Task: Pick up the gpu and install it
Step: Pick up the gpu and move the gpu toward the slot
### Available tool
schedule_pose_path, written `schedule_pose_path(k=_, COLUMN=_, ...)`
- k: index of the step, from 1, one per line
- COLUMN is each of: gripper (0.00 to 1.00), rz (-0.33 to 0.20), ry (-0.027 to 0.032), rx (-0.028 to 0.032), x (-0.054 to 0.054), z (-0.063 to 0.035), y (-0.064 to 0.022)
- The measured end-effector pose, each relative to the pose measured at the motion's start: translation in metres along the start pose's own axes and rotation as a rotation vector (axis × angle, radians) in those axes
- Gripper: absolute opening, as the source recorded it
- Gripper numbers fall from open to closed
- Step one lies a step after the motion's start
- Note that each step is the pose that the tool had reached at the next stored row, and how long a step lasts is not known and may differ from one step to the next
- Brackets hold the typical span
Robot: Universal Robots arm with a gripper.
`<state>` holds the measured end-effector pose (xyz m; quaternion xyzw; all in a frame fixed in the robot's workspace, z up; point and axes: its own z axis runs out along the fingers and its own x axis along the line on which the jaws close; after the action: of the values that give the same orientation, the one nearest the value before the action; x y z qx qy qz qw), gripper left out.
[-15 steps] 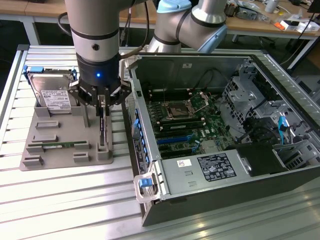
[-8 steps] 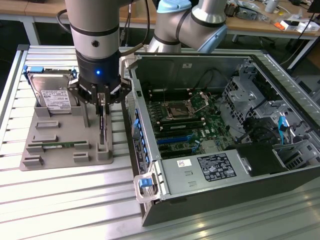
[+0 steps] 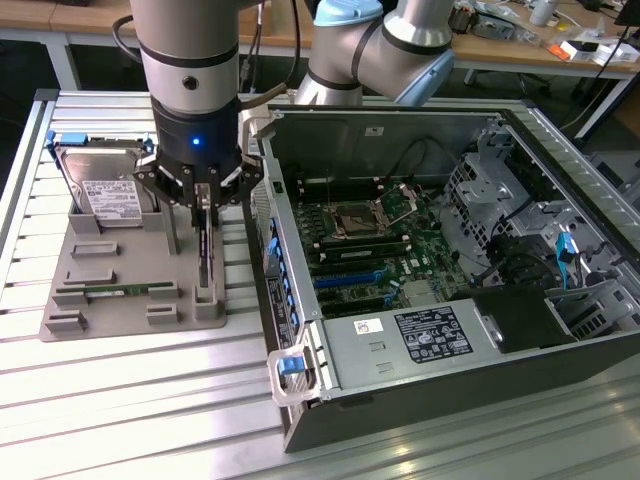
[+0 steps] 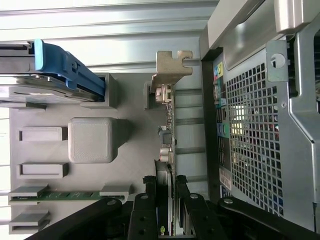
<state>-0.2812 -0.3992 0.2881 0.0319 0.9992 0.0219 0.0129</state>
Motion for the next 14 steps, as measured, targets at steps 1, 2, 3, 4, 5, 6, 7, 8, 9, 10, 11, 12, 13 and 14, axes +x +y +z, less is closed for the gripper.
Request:
schedule_pose_path(k=1, gripper=0.27, rz=0.000, ry=-0.0001, rx=-0.0001, x=0.0000, z=-0.0003, y=0.0000)
schedule_pose_path(k=2, gripper=0.27, rz=0.000, ry=0.0000, rx=0.0000, x=0.0000, z=-0.0007, y=0.0000)
schedule_pose_path(k=3, gripper=0.27, rz=0.000, ry=0.0000, rx=0.0000, x=0.0000, z=-0.0010, y=0.0001)
schedule_pose_path(k=4, gripper=0.27, rz=0.000, ry=0.0000, rx=0.0000, x=0.0000, z=-0.0014, y=0.0001)
schedule_pose_path(k=5, gripper=0.27, rz=0.000, ry=0.0000, rx=0.0000, x=0.0000, z=-0.0017, y=0.0001)
schedule_pose_path(k=6, gripper=0.27, rz=0.000, ry=0.0000, rx=0.0000, x=-0.0001, z=-0.0025, y=0.0001)
schedule_pose_path(k=7, gripper=0.27, rz=0.000, ry=-0.0001, rx=-0.0001, x=-0.0001, z=-0.0031, y=0.0002)
schedule_pose_path(k=8, gripper=0.27, rz=0.000, ry=0.0000, rx=0.0000, x=-0.0001, z=-0.0034, y=0.0002)
schedule_pose_path(k=9, gripper=0.27, rz=0.000, ry=0.0000, rx=0.0000, x=-0.0001, z=-0.0038, y=0.0002)
schedule_pose_path(k=10, gripper=0.27, rz=0.000, ry=0.0000, rx=0.0000, x=-0.0001, z=-0.0044, y=0.0002)
schedule_pose_path(k=11, gripper=0.27, rz=0.000, ry=0.0000, rx=0.0000, x=-0.0001, z=-0.0047, y=0.0002)
schedule_pose_path(k=12, gripper=0.27, rz=0.000, ry=0.0000, rx=0.0000, x=-0.0001, z=-0.0049, y=0.0002)
schedule_pose_path(k=13, gripper=0.27, rz=0.000, ry=0.0000, rx=0.0000, x=-0.0001, z=-0.0053, y=0.0002)
schedule_pose_path(k=14, gripper=0.27, rz=0.000, ry=0.0000, rx=0.0000, x=-0.0001, z=-0.0059, y=0.0003)
